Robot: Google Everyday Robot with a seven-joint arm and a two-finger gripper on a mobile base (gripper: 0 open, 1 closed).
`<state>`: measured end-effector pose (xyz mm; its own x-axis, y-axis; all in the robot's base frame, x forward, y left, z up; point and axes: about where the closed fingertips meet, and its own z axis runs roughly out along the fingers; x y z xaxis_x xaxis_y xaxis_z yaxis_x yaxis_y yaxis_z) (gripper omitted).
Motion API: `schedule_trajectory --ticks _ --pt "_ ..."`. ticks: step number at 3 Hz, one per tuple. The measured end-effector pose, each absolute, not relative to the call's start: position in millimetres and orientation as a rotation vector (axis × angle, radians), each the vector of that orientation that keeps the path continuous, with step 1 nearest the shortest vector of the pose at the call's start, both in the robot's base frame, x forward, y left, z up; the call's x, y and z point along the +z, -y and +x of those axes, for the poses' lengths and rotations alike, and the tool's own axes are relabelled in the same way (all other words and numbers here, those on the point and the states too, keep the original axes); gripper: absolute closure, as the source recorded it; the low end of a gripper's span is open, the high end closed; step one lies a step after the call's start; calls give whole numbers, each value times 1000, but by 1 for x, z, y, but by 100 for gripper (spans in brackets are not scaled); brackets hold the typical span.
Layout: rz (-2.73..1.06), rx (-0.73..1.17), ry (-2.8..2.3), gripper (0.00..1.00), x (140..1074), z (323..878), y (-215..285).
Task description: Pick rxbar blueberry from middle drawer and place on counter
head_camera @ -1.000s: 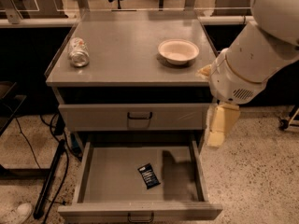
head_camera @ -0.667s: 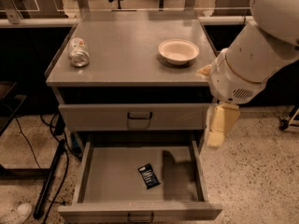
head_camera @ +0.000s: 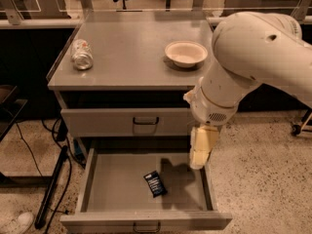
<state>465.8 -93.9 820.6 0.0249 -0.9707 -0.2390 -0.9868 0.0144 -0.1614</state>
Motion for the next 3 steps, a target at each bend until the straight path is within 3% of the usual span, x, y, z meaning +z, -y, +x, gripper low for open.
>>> schedule_trajectory --ticks 3 --pt "-2086 239 -1877 0 770 469 66"
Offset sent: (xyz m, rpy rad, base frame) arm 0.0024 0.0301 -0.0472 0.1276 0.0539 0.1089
